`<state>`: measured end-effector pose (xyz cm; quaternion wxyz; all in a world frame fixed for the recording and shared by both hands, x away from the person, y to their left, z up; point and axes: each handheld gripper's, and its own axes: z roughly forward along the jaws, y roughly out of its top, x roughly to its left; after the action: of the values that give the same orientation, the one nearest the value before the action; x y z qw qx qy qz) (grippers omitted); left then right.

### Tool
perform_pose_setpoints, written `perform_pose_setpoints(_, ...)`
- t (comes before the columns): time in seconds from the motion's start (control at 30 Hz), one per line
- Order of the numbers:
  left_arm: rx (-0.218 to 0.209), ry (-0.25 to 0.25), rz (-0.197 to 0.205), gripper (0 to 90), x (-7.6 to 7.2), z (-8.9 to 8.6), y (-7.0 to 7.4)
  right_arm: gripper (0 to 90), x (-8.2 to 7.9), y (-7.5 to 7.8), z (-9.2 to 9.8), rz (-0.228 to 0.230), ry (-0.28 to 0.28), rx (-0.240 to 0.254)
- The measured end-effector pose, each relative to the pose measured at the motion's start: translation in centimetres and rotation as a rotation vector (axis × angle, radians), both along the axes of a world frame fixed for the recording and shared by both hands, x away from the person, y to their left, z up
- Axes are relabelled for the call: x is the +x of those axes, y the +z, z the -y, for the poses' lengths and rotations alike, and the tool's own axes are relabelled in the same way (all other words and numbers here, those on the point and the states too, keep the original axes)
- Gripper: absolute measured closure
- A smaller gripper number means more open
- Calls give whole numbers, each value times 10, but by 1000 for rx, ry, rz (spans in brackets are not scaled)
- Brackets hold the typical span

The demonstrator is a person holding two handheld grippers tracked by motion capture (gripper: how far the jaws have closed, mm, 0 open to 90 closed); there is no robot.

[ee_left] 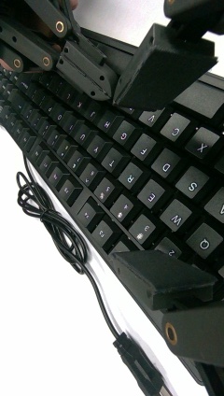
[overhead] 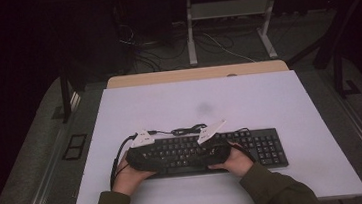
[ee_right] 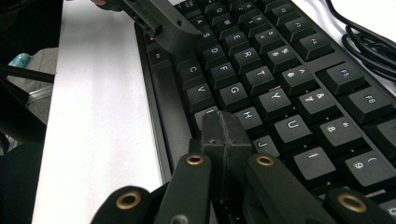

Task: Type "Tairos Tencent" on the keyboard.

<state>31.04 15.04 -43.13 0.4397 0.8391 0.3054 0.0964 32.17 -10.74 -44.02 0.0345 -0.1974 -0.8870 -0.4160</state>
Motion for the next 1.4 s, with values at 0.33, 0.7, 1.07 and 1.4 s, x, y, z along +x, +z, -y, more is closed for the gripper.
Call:
perform_pose_setpoints(0.33, 0, -1, 2, 202, 0, -1, 0, 857, 1, 4, 4, 4, -3, 34)
perform_pose_setpoints(0.7, -4, -3, 6, 208, 0, -1, 1, 577, 5, 10, 13, 8, -46, 95)
perform_pose_setpoints(1.07, -11, -4, 10, 259, -1, -2, 4, 339, 13, 13, 28, 29, -134, 142)
perform_pose_setpoints(1.4, -22, -39, -4, 441, -4, -3, 7, 243, 19, 9, 36, 62, -214, 154)
